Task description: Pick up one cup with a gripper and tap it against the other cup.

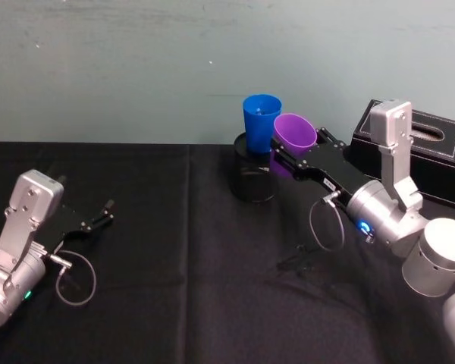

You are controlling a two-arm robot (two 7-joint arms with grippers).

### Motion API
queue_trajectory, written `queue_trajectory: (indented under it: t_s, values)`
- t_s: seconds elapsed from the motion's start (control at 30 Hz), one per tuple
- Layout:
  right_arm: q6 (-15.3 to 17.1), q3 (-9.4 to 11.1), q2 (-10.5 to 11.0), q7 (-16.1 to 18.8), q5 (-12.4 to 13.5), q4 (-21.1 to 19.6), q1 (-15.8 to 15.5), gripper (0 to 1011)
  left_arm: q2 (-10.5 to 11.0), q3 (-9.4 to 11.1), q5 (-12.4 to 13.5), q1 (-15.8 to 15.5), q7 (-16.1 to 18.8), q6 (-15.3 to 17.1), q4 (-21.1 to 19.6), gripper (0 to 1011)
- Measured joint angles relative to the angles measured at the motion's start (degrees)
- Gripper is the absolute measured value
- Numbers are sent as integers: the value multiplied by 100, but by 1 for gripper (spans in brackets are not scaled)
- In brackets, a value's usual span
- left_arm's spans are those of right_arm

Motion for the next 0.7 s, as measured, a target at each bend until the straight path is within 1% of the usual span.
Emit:
queue_trajectory:
  t_s: [0.07, 0.23, 0.33, 0.47, 0.7]
  values:
    - [19, 2, 18, 1, 17, -56, -30, 730, 0, 0, 0, 0, 0, 0, 0, 1011]
    - [192, 7, 164, 0, 119, -491, -293, 730, 0, 0, 0, 0, 0, 0, 0, 1011]
    - [294, -1, 239, -2, 160, -681, -405, 730, 0, 0, 0, 0, 0, 0, 0, 1011]
    - [362, -11, 298, -12, 198, -805, -488, 730, 0, 0, 0, 0, 0, 0, 0, 1011]
    - [491, -17, 425, -10, 338, -1010, -628, 730, 0, 0, 0, 0, 0, 0, 0, 1011]
